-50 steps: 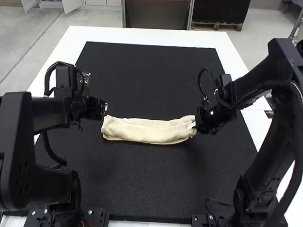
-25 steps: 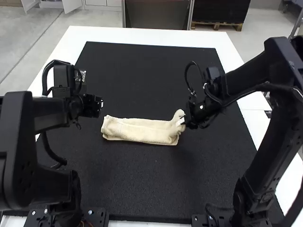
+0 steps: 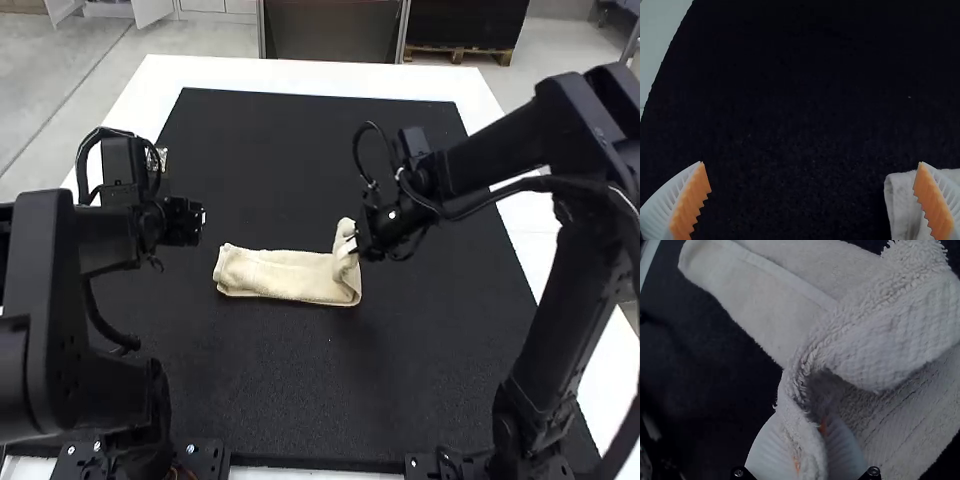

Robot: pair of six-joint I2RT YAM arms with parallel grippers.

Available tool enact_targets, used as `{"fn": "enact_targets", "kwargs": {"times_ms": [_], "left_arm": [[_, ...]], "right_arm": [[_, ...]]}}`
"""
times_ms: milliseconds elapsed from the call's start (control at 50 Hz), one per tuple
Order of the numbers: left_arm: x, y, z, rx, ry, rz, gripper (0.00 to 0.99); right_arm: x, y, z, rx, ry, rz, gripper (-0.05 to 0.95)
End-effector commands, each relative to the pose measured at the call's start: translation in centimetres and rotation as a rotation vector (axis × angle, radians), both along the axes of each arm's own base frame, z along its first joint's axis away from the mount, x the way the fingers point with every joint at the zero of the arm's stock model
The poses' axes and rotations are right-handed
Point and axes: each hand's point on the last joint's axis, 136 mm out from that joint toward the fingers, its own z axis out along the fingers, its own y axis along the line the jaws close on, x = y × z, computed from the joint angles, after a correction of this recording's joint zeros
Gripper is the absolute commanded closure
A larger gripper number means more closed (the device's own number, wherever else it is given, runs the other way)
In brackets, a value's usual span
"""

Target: Fold the towel.

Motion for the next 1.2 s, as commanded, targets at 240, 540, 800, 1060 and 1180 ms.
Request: {"fn": "enact_targets", "kwargs": {"times_ms": [240,540,800,1060,1180], "left_arm": [[-0.1,0.3,-0.1,-0.007,-0.007,0.016,0.043],[-0.1,0.3,-0.2,-0.007,-0.007,0.016,0.043],[-0.1,0.3,-0.2,-0.007,-0.009,0.015,0.043],[-0.1,0.3,-0.2,-0.007,-0.007,0.015,0.043],[-0.1,0.2,-0.1,-0.008,-0.009,0.014,0.043]], "right_arm": [[-0.1,5.0,0.5,0.025,-0.016,0.111,0.92],[-0.5,8.3,0.3,0.030,-0.026,0.180,0.92],[-1.1,10.3,0.1,0.030,-0.034,0.233,0.92],[-1.4,12.0,-0.2,0.034,-0.038,0.268,0.92],[-1.4,12.8,-0.2,0.037,-0.045,0.281,0.92]]}}
